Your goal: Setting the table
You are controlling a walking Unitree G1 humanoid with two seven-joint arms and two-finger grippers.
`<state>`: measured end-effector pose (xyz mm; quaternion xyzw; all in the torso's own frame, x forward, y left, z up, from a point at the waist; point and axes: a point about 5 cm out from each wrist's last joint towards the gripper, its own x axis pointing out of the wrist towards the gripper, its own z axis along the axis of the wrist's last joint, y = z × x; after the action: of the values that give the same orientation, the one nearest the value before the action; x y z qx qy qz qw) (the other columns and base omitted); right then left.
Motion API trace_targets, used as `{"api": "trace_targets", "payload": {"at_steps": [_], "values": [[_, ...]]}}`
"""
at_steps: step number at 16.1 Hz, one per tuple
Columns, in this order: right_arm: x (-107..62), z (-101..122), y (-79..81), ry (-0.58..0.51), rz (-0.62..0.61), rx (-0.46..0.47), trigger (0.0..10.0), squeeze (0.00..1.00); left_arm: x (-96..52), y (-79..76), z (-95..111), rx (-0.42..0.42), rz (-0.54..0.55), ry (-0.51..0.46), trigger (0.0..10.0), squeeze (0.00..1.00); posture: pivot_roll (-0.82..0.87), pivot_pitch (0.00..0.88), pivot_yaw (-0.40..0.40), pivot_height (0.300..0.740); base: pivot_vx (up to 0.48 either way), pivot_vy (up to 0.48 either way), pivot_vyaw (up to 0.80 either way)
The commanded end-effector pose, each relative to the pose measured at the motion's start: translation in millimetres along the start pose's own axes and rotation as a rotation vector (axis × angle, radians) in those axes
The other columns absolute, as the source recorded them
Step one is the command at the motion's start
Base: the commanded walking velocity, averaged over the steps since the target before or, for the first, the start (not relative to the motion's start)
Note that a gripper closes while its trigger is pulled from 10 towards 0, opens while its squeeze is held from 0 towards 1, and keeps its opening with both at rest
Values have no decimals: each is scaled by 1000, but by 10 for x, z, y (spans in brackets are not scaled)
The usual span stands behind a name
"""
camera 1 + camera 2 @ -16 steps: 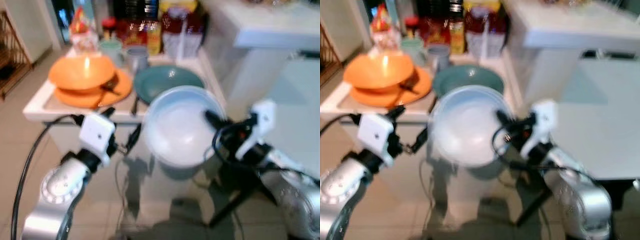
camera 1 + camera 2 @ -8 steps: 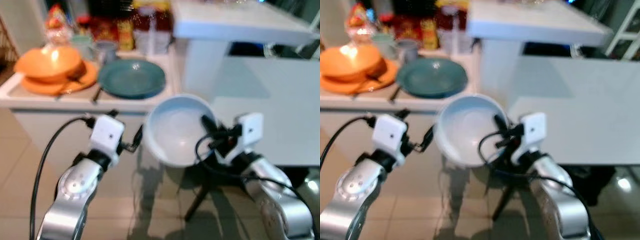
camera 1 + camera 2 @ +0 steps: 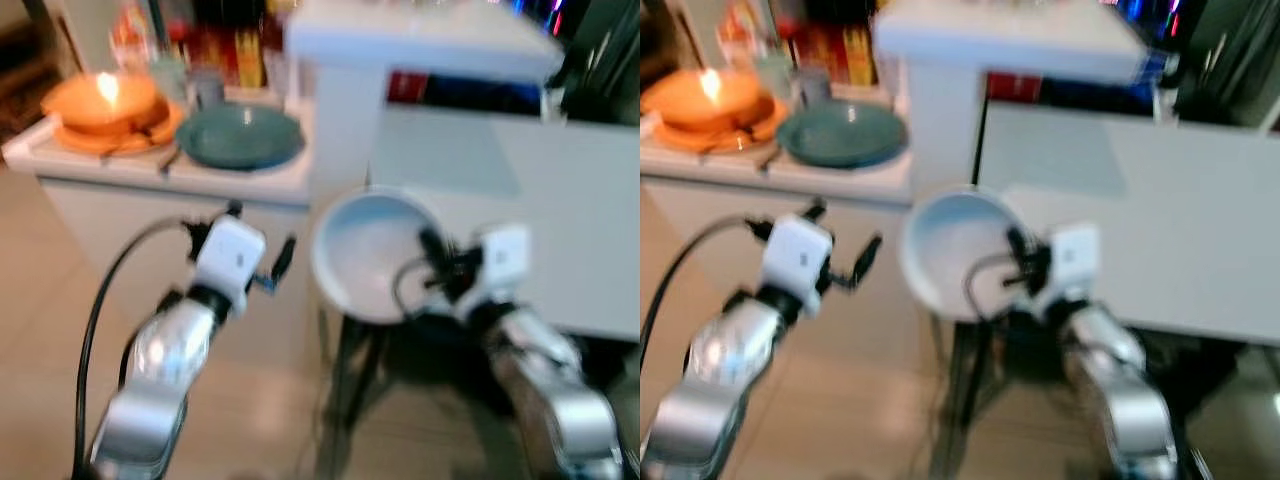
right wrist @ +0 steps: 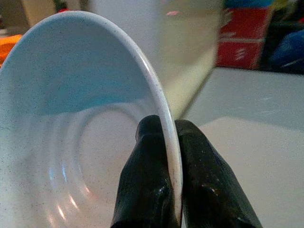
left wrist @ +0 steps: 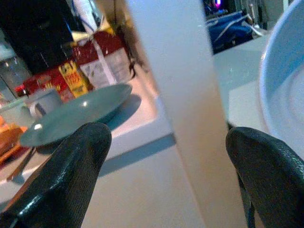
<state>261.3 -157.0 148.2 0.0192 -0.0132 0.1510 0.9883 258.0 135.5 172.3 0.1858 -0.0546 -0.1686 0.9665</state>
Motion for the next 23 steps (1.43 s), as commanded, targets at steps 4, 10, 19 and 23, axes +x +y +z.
{"api": "trace_targets", "payload": {"at_steps": [4, 10, 19, 23], "values": [[178, 163, -78, -72, -69, -19, 10000, 0, 40, 61, -16, 15, 39, 17, 10000, 0, 48, 0, -9, 740, 0, -480, 800], [254, 187, -233, -70, -191, 45, 10000, 0, 59, 77, -26, 28, 48, 26, 10000, 0, 50, 0, -10, 740, 0, -480, 800], [269, 211, -359, -72, -273, 157, 10000, 0, 68, 70, -21, 35, 40, 25, 10000, 0, 49, 8, -11, 740, 0, -480, 0], [273, 209, -351, -68, -267, 161, 10000, 0, 71, 67, -19, 37, 38, 24, 10000, 0, 47, 7, -9, 740, 0, -480, 0]]}}
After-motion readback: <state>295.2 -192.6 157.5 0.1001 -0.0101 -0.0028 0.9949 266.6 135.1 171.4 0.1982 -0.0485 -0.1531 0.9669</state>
